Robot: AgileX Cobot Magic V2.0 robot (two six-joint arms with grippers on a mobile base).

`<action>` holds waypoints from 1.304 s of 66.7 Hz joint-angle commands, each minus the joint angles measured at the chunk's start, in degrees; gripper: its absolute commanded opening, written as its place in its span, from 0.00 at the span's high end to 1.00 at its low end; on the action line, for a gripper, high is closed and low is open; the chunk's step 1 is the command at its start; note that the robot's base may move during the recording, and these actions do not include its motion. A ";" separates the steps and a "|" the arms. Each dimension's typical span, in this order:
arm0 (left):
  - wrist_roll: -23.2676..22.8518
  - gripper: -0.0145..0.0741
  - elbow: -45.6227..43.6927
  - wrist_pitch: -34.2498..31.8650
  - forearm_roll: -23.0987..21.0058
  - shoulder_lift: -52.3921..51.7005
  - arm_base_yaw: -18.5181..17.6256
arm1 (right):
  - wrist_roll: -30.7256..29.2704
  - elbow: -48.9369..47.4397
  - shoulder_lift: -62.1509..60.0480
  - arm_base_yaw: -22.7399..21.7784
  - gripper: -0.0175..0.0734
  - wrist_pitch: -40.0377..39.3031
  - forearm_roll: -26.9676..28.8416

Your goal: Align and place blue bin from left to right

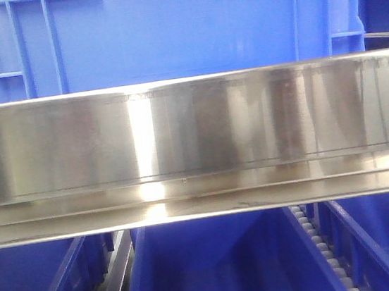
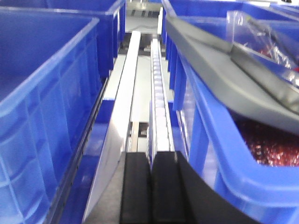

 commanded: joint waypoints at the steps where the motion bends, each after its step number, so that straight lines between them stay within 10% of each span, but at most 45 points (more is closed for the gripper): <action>1: 0.13 0.96 -0.45 -2.35 -1.46 0.12 0.32 | -0.57 -0.59 0.10 -0.15 0.88 -1.99 0.00; 28: 0.13 0.96 -10.00 1.34 -2.76 4.25 0.32 | 1.76 -11.38 4.41 -0.15 0.88 8.40 0.00; 61: 0.13 0.96 -34.51 10.28 -5.74 33.15 -1.00 | 5.02 -34.33 31.62 -0.15 0.88 14.40 0.10; 87: -13.43 0.96 -50.00 14.73 9.43 48.80 -13.18 | 10.65 -50.70 48.11 7.23 0.88 21.24 0.10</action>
